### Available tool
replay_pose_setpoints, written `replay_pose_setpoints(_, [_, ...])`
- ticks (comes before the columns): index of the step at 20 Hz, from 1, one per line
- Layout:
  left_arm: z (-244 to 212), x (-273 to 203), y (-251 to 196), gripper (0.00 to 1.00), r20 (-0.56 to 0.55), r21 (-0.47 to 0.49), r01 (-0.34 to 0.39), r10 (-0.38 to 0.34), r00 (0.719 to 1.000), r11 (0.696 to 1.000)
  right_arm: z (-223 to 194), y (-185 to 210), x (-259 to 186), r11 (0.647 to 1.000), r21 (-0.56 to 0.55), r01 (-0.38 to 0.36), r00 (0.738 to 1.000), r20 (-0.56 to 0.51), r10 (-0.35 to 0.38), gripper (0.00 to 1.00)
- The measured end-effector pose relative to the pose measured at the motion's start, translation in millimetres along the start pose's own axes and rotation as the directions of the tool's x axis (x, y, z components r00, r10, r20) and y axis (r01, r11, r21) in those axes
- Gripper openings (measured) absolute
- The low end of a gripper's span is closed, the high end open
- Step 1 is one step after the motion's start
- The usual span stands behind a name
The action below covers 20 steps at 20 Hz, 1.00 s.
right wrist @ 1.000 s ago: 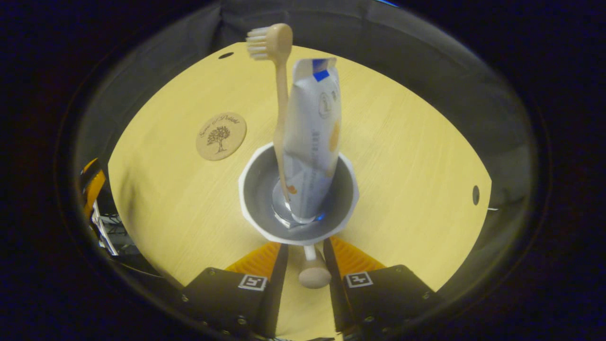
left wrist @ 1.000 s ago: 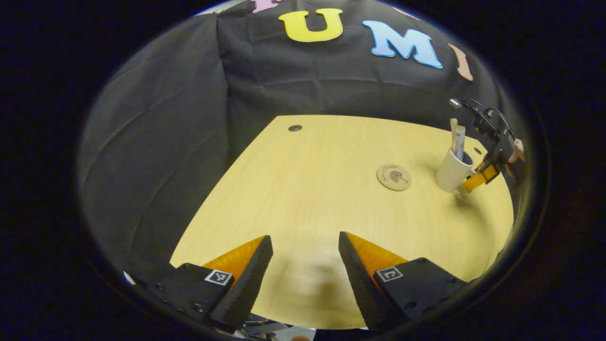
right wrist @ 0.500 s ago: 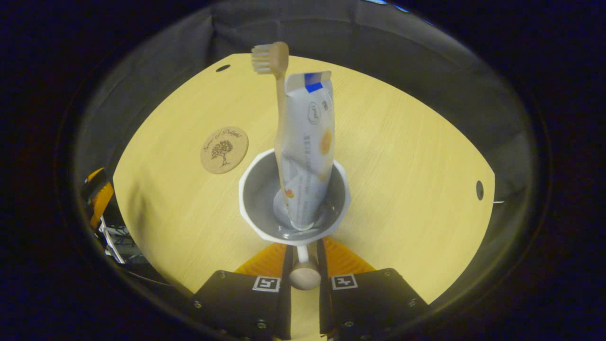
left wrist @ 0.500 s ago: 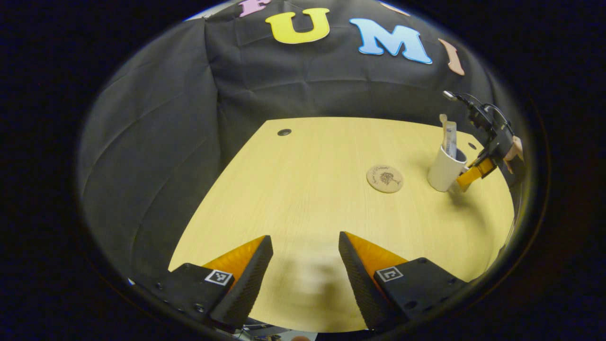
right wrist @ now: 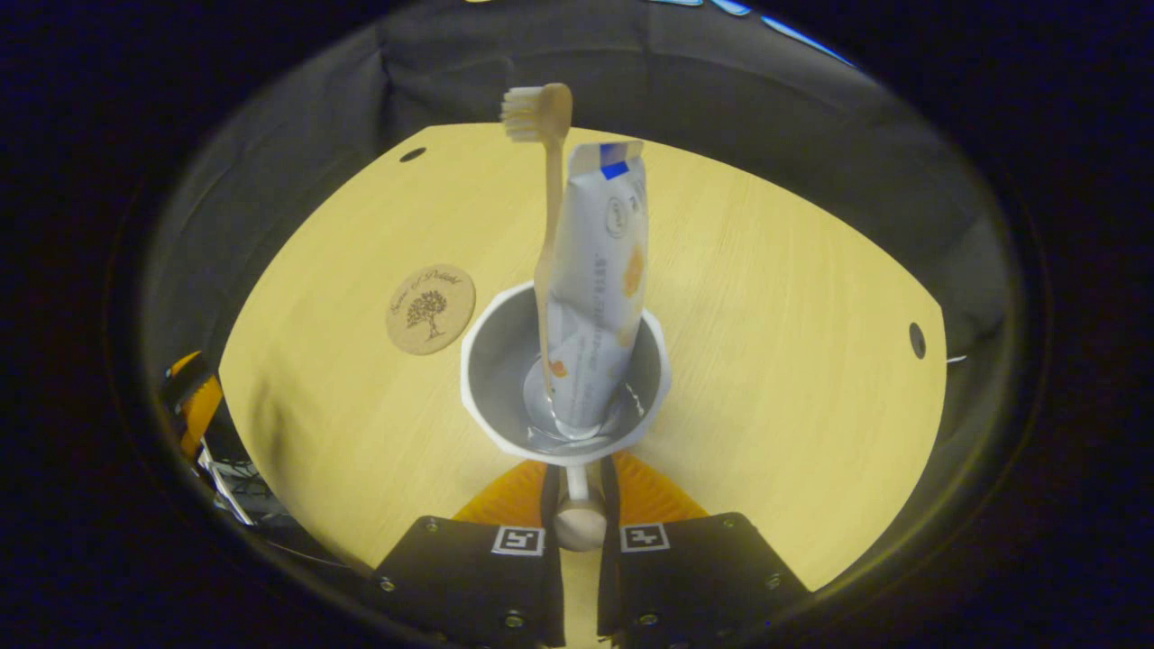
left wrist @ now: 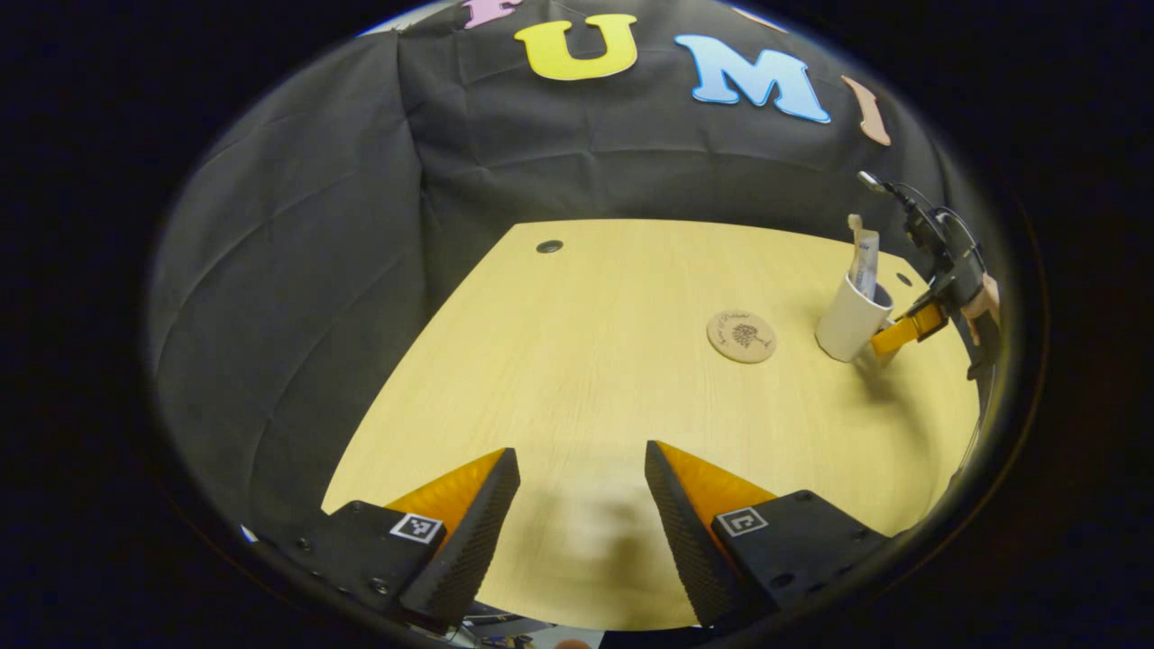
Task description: Put the toothbrush and toothpaste on the desktop into the cup, then pick up the cup and place it on the coaster on the desktop.
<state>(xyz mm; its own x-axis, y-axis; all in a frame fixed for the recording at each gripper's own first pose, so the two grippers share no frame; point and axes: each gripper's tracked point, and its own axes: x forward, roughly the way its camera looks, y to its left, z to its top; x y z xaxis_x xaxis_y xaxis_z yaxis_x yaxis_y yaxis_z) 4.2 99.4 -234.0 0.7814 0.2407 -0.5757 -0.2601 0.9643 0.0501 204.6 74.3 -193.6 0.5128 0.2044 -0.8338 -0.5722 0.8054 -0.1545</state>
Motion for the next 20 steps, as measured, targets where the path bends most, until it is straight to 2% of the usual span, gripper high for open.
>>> replay_pose_setpoints(4, [-1.3,1.7,2.0,0.95,-0.001,-0.005,0.001,-0.001,1.0,1.0,19.8,22.0,-4.0,1.0,0.006,-0.023,0.999,0.048,0.023,0.16])
replay_pose_setpoints(11, [-4.6,-0.5,12.4,0.96,0.003,-0.002,-0.015,0.015,1.0,1.0,58.4,83.0,12.1,0.995,-0.07,-0.072,0.995,0.069,0.077,0.16])
replay_pose_setpoints(16, [-13.4,-6.2,26.7,0.92,-0.008,-0.023,-0.039,0.039,0.999,0.999,73.7,110.2,29.1,0.989,-0.134,-0.06,0.997,0.05,0.067,0.16])
replay_pose_setpoints(20, [-21.0,-8.2,41.8,0.93,-0.018,-0.047,-0.06,0.06,0.998,0.997,72.9,116.3,36.7,0.989,-0.142,-0.05,0.998,0.025,0.054,0.16])
